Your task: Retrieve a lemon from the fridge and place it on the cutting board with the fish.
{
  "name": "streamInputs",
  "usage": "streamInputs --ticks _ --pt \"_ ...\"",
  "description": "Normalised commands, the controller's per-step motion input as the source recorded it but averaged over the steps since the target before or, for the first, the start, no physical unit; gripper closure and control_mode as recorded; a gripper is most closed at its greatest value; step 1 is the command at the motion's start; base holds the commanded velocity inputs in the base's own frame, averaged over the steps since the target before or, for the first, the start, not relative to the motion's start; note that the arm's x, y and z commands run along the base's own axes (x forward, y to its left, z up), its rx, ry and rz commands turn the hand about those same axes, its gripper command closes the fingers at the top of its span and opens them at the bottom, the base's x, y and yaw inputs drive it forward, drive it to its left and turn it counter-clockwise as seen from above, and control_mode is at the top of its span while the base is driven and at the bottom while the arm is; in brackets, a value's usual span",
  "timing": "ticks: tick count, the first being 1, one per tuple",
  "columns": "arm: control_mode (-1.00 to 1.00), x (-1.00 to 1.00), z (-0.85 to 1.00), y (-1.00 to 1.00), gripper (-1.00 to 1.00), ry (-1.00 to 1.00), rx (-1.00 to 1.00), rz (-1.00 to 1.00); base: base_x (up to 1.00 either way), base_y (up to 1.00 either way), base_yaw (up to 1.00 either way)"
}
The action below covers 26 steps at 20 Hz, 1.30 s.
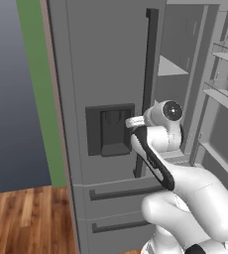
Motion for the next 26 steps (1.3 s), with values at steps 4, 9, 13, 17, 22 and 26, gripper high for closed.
streamInputs --ticks 4,9,13,17,22,26 --pt "-1.00 0.54 0.00 0.03 -1.00 0.00 0.00 -0.01 0.00 0.00 0.00" --pt "-1.00 0.60 0.00 0.00 -1.00 -0.07 0.00 0.00 0.00 0.00 0.00" --pt "-1.00 0.51 0.00 0.00 1.00 -0.06 0.00 0.00 0.00 0.00 0.00" --pt "-1.00 0.04 0.02 -0.01 1.00 0.00 0.00 0.00 0.00 0.00 0.00" --pt "-1.00 -0.61 0.16 0.33 1.00 0.00 -0.07 -0.04 0.00 0.00 0.00" --pt "-1.00 -1.00 0.07 0.71 1.00 0.14 -0.08 -0.12 0.00 0.00 0.00"
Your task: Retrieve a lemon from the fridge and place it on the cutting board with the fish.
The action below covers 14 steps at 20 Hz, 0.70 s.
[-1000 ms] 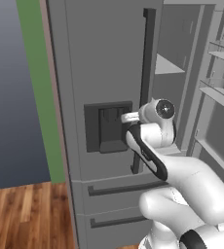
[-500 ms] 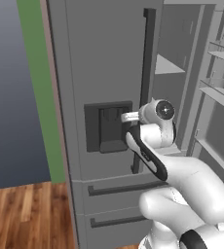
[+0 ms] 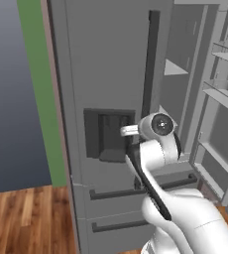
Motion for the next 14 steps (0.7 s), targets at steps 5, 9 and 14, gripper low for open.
streamInputs --ticks 5,9,14 --pt "-1.00 -1.00 0.01 0.80 1.00 0.24 -0.02 -0.25 0.00 0.00 0.00" --pt "-1.00 -1.00 0.02 0.76 1.00 0.13 0.00 -0.33 0.00 0.00 0.00" --pt "-1.00 -0.91 -0.04 0.82 1.00 0.06 -0.03 -0.33 0.00 0.00 0.00"
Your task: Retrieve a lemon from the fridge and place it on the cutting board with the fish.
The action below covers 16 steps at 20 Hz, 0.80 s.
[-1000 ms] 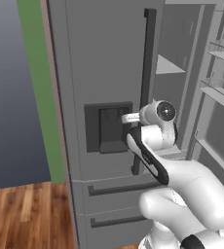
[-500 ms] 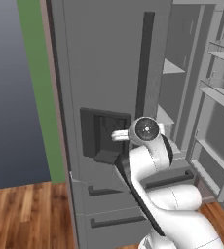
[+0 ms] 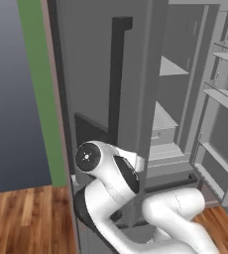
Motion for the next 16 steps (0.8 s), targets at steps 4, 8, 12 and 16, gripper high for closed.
streamInputs --ticks 4,8,12,16 --pt "-1.00 -0.03 0.00 0.14 -1.00 0.00 0.00 -0.12 0.00 0.00 0.00" --pt "-1.00 -0.01 -0.01 0.22 -1.00 0.00 0.00 -0.06 0.00 0.00 0.00" --pt "-1.00 -0.14 0.00 0.24 -1.00 0.00 0.00 -0.04 0.00 0.00 0.00" --pt "-1.00 -0.76 0.02 -0.20 -1.00 0.00 -0.02 -0.07 0.00 0.00 0.00"
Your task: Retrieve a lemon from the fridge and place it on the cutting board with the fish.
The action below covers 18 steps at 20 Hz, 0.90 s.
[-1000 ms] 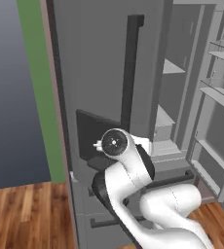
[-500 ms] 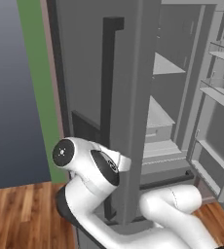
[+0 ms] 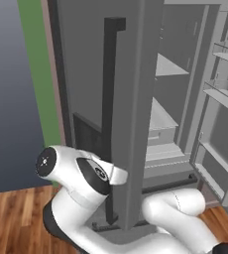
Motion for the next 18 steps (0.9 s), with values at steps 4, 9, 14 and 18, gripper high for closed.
streamInputs --ticks 4,9,14,18 --pt "-1.00 -1.00 0.14 -1.00 -1.00 -0.05 0.03 -0.03 0.00 0.00 0.00" --pt "-1.00 -0.91 0.53 -1.00 -1.00 -0.07 0.16 0.01 0.00 0.00 0.00" --pt "-1.00 -0.50 0.51 -1.00 -1.00 0.00 0.38 0.04 0.00 0.00 0.00" --pt "-1.00 0.31 -0.03 -0.99 -1.00 0.14 0.64 0.05 0.00 0.00 0.00"
